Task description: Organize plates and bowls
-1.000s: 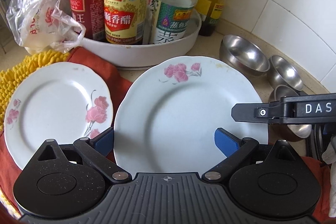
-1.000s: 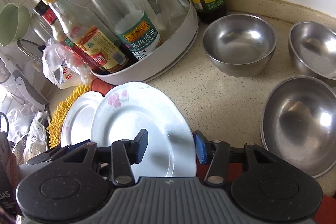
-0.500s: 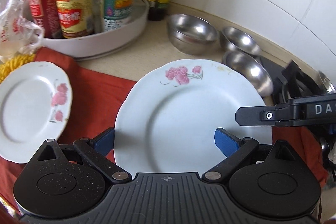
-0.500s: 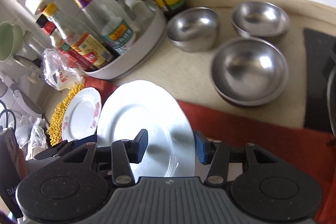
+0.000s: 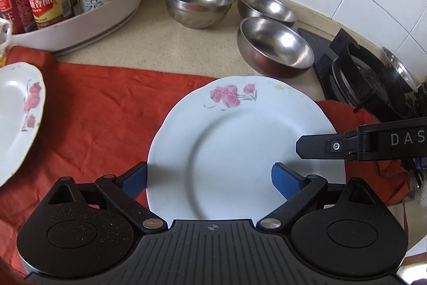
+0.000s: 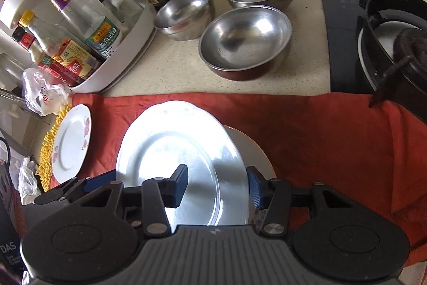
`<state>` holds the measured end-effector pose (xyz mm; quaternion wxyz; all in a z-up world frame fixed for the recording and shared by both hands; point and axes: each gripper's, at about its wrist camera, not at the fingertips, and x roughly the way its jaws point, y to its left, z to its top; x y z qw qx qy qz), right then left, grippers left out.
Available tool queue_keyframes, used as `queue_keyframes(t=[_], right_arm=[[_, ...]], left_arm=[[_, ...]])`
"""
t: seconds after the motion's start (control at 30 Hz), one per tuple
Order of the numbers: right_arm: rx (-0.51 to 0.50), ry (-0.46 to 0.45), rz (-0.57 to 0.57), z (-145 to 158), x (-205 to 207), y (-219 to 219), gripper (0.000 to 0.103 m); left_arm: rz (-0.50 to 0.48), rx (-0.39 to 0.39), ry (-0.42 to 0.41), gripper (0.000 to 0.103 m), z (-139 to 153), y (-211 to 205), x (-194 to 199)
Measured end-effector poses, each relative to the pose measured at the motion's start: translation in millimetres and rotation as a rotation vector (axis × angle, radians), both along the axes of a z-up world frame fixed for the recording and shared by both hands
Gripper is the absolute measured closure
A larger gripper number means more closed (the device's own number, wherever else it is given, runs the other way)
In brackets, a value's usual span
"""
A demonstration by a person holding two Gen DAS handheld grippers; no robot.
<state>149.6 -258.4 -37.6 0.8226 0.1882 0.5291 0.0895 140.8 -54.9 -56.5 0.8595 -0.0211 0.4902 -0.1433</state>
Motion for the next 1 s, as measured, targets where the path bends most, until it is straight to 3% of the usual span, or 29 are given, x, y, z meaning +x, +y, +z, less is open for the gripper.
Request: queue_keyframes(t=[0.2,0.33,0.63,1.0], right_arm=[[-0.026,0.02,-0.011,-5,-7,-3,0.054],[-0.049,0.02,-0.03,-5,-8,-8,0.054],[-0.091,-0.073,-0.044,16,-3,-9,0.054],[-0.056,-0.112,0.183,20,31,59,0.053]], left_arm=[[-0.027,-0.007,-0.014,0.007,2,-2,-5],[-0.04,0.009,-0.076,0.004,12,-5,-10],[0.025,-0.002,-0.085,0.003,18,17,-10],[0.2,0.058,-0.108,0.002,26,66,-7]])
